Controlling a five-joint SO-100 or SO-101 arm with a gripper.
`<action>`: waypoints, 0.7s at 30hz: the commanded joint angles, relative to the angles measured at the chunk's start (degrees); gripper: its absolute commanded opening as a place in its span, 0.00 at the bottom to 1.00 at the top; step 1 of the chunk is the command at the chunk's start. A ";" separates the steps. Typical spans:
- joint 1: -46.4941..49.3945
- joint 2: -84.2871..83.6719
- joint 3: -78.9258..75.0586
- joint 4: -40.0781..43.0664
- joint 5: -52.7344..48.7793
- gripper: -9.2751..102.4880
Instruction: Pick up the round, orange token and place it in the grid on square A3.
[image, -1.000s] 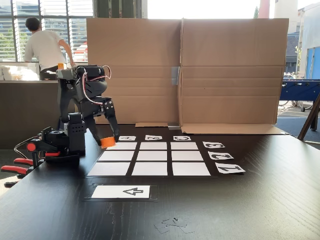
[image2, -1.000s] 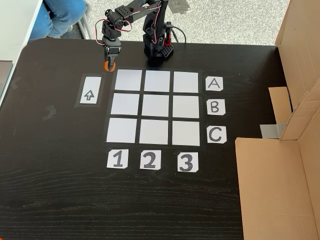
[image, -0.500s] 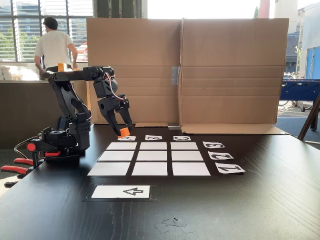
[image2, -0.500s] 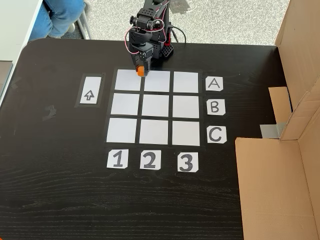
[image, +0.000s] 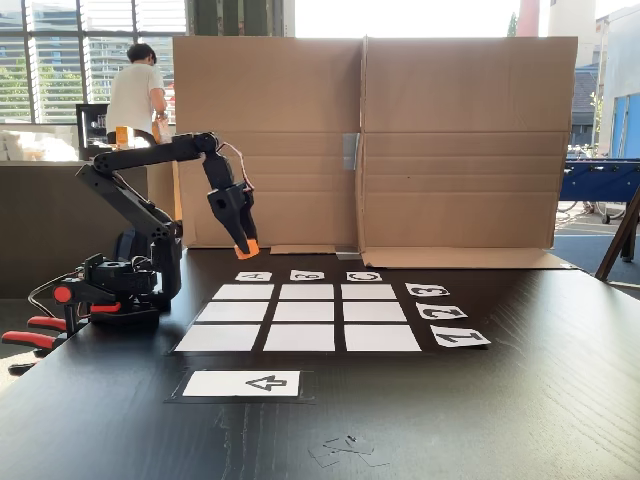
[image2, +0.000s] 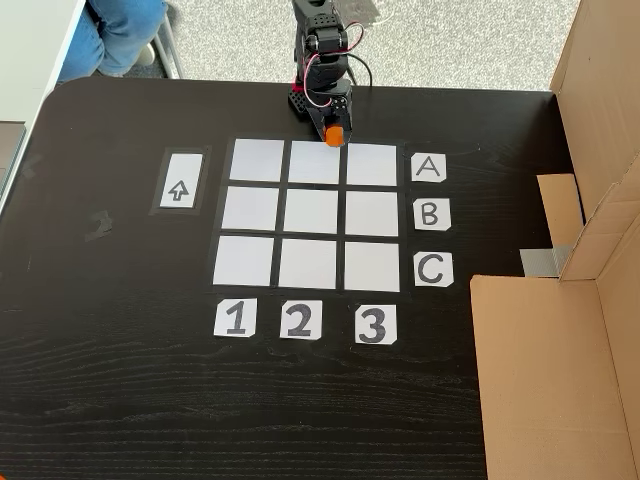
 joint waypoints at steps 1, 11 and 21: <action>-5.98 -2.90 0.62 -2.37 3.43 0.08; -17.05 -11.95 2.11 -8.96 11.07 0.08; -18.81 -18.72 4.75 -14.41 13.89 0.08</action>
